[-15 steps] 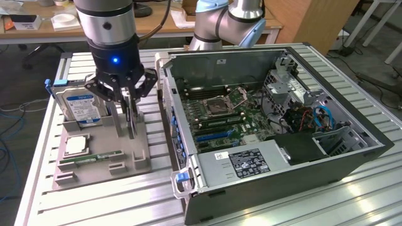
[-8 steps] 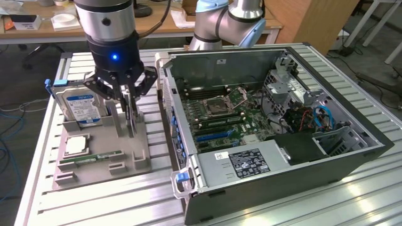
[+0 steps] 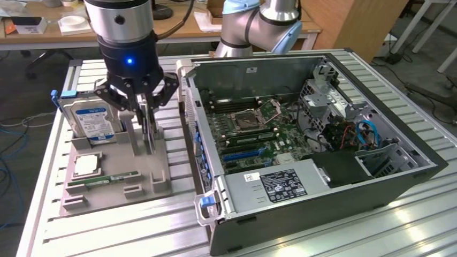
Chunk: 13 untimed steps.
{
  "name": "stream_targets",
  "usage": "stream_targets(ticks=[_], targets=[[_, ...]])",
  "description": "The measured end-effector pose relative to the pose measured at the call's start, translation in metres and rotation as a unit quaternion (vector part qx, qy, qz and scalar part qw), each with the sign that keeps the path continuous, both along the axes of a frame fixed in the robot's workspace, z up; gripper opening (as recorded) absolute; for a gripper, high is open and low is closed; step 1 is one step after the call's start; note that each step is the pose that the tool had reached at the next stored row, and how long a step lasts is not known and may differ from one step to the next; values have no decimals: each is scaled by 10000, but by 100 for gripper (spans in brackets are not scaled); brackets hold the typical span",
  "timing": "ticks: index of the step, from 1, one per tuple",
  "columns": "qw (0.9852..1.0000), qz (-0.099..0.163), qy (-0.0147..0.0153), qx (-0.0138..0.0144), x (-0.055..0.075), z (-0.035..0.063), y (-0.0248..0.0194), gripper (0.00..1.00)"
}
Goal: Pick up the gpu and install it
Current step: 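Pick up the gpu and move the gpu toward the slot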
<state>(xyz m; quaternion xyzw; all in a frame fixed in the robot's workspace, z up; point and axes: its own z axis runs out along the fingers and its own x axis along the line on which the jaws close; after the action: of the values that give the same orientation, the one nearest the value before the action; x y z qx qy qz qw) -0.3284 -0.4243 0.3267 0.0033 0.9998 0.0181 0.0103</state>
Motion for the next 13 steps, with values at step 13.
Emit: stream_targets(ticks=[13], targets=[[10000,0,-1,1,0,82,0,26]])
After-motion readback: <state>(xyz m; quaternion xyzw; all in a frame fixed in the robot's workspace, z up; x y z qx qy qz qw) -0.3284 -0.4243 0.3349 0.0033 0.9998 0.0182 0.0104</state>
